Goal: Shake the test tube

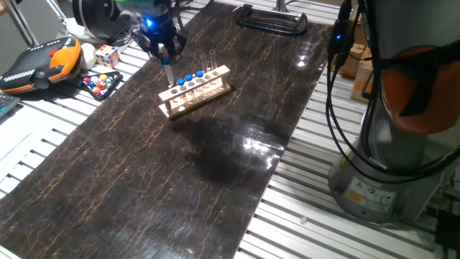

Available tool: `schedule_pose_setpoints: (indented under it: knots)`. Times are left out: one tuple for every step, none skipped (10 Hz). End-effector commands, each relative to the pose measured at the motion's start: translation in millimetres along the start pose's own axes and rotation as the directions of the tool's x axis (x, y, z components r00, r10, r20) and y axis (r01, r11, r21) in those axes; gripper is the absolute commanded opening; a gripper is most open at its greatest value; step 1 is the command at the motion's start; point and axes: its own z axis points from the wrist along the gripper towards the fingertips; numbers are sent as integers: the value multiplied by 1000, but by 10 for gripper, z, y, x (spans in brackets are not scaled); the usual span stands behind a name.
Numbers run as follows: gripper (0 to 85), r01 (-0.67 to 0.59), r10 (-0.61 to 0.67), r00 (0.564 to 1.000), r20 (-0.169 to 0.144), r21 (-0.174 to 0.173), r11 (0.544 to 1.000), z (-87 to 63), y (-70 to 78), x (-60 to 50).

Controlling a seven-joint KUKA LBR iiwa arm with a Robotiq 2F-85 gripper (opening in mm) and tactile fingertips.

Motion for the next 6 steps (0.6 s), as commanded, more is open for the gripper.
schedule_pose_setpoints:
  knots:
    - [7,-14,13,998,-68,-4,1000,12,13,54]
    - [7,-40,38,987,-157,-12,999,33,27,135]
    - [7,-82,77,966,-246,-12,997,54,39,210]
    - [7,-126,116,939,-325,-10,992,71,44,269]
    - [7,-178,159,897,-413,-6,984,86,44,328]
    - [7,-213,188,864,-467,0,977,96,42,371]
